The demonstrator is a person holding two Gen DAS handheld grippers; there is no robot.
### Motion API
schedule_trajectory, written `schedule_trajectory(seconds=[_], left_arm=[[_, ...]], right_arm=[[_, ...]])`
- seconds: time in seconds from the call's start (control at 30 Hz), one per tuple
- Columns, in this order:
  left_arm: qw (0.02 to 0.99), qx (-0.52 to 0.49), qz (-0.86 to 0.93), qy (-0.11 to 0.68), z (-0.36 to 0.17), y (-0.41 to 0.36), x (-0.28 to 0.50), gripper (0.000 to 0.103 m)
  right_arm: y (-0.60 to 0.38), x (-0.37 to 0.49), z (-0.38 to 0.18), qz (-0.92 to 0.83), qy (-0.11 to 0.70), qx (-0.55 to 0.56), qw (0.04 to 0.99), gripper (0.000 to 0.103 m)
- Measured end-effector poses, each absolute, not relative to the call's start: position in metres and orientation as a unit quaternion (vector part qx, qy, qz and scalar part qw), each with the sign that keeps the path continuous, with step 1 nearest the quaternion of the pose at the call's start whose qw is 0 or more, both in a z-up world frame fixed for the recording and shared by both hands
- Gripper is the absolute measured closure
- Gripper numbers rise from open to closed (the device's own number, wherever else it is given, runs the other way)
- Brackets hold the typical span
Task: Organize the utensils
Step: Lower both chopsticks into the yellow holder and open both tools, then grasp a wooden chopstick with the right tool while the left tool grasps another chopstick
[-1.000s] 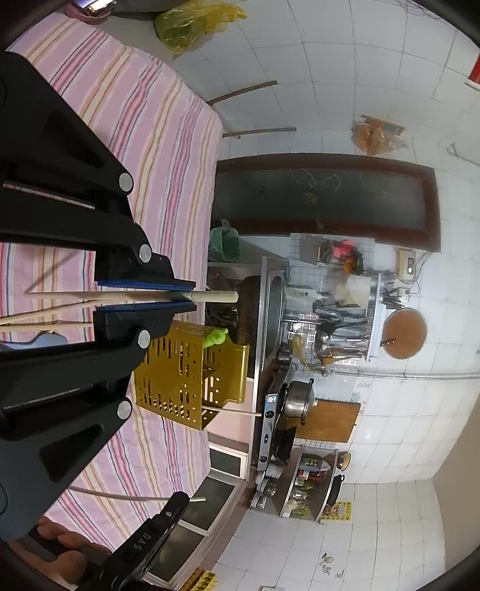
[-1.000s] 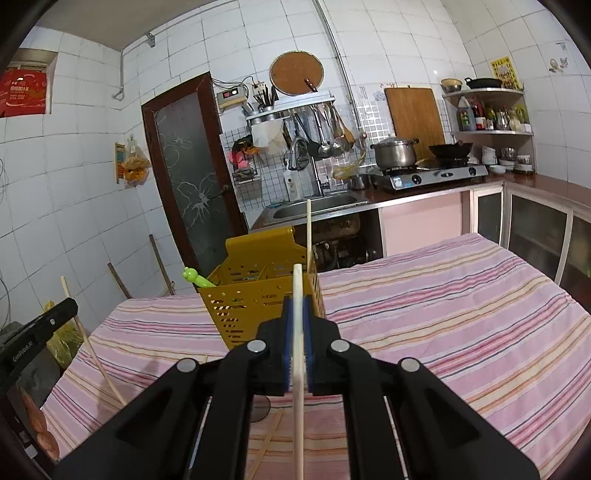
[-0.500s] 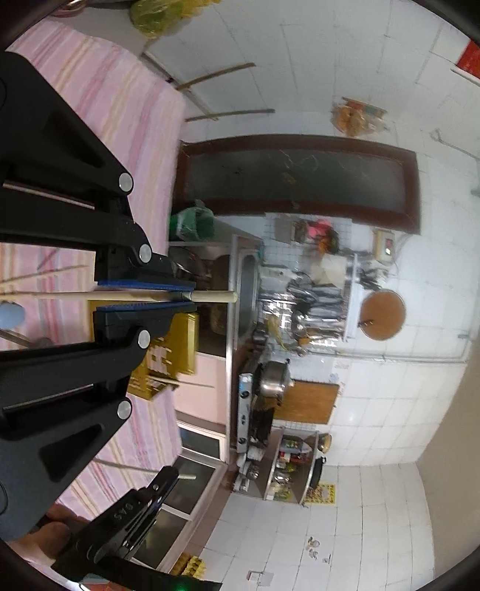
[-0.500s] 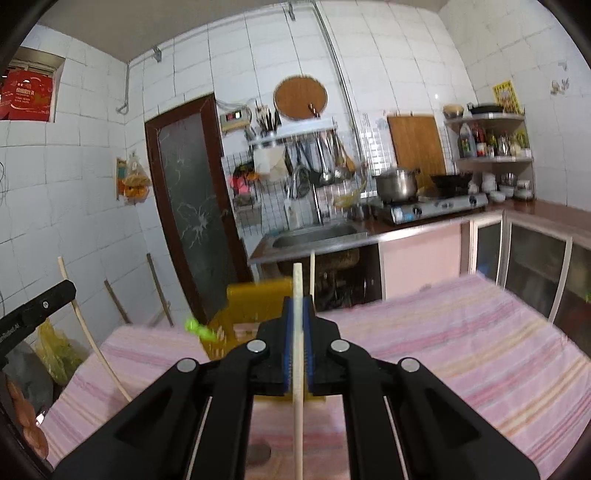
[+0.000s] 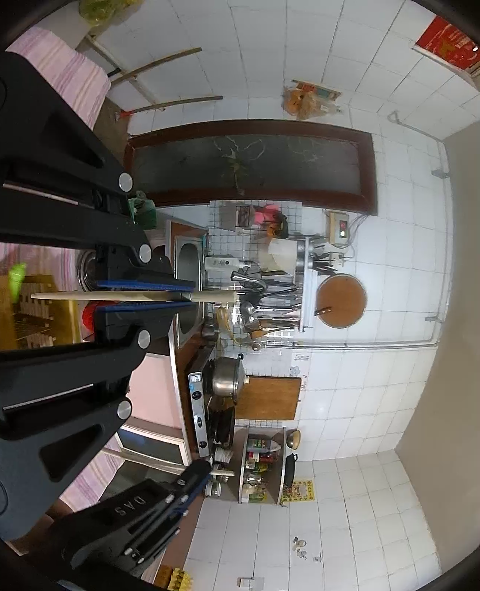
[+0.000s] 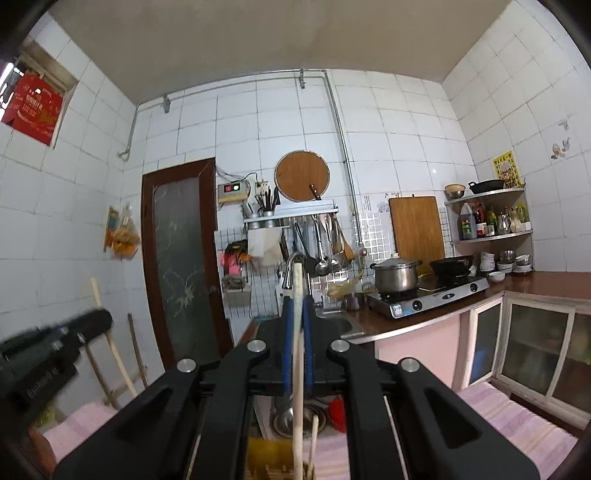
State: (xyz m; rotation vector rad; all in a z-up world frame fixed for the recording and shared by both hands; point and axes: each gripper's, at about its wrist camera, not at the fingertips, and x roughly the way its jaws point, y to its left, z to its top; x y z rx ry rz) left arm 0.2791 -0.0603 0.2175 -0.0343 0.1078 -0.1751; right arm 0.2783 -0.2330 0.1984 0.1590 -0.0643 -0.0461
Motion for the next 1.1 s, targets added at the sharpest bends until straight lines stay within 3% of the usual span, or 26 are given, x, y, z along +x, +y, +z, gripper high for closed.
schedule_trajectory(seconds=[0.43,0.47,0.5,0.53,0.57,0.6,0.67,0.7,0.8,0.93,1.1], left_arm=[[0.985,-0.03,-0.084,0.151,0.125,-0.058,0.343,0.098],[0.983,-0.029,-0.087,0.157,0.125,-0.057,0.34,0.093],[0.983,-0.029,-0.087,0.16,0.126,-0.055,0.339,0.075],[0.983,-0.031,-0.085,0.162,0.13,-0.052,0.335,0.065],[0.983,-0.036,-0.081,0.16,0.136,-0.048,0.329,0.045],[0.984,-0.041,-0.078,0.155,0.14,-0.044,0.324,0.033],[0.985,-0.045,-0.072,0.15,0.153,-0.034,0.309,0.022],[0.985,-0.044,-0.071,0.152,0.157,-0.03,0.304,0.016],[0.985,-0.034,-0.05,0.161,0.168,-0.012,0.281,0.005],[0.982,-0.035,-0.033,0.182,0.161,0.015,0.255,0.005],[0.974,-0.05,-0.01,0.223,0.128,0.049,0.236,0.005]], right_arm=[[-0.239,0.343,0.115,-0.013,0.056,0.071,0.996,0.097],[-0.239,0.344,0.113,-0.01,0.067,0.069,0.995,0.097],[-0.239,0.345,0.113,-0.013,0.083,0.062,0.994,0.097],[-0.239,0.344,0.114,-0.018,0.092,0.055,0.994,0.096],[-0.239,0.34,0.116,-0.026,0.101,0.048,0.993,0.096],[-0.241,0.336,0.12,-0.032,0.108,0.045,0.993,0.094],[-0.247,0.326,0.127,-0.044,0.123,0.047,0.99,0.065],[-0.25,0.317,0.131,-0.051,0.126,0.049,0.99,0.041],[-0.253,0.289,0.136,-0.067,0.143,0.035,0.987,0.037],[-0.248,0.254,0.129,-0.067,0.172,0.019,0.983,0.024],[-0.23,0.219,0.09,-0.057,0.233,0.017,0.971,0.023]])
